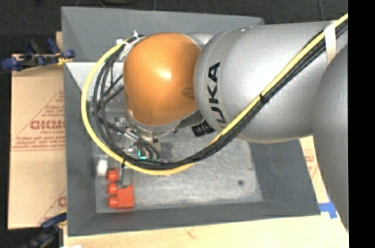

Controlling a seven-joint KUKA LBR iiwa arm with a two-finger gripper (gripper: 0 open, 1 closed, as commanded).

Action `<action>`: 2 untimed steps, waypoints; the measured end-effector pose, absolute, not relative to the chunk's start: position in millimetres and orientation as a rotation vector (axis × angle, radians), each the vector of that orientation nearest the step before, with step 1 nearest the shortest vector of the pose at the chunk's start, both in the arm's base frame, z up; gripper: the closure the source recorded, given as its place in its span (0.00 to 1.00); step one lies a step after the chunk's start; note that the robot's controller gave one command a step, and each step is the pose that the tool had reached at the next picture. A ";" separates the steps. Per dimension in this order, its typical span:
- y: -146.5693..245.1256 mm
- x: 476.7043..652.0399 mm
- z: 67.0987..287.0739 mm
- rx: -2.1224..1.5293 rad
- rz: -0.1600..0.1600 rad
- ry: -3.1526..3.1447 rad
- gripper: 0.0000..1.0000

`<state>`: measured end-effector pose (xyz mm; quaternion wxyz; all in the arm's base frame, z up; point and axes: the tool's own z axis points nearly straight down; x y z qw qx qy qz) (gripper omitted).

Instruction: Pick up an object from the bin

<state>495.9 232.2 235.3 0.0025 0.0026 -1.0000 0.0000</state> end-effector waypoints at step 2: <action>209.0 526.9 125.8 0.064 -0.004 -3.146 0.00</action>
Offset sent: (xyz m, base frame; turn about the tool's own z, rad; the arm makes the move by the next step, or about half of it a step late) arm -0.0155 -0.0383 -0.1066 -0.0749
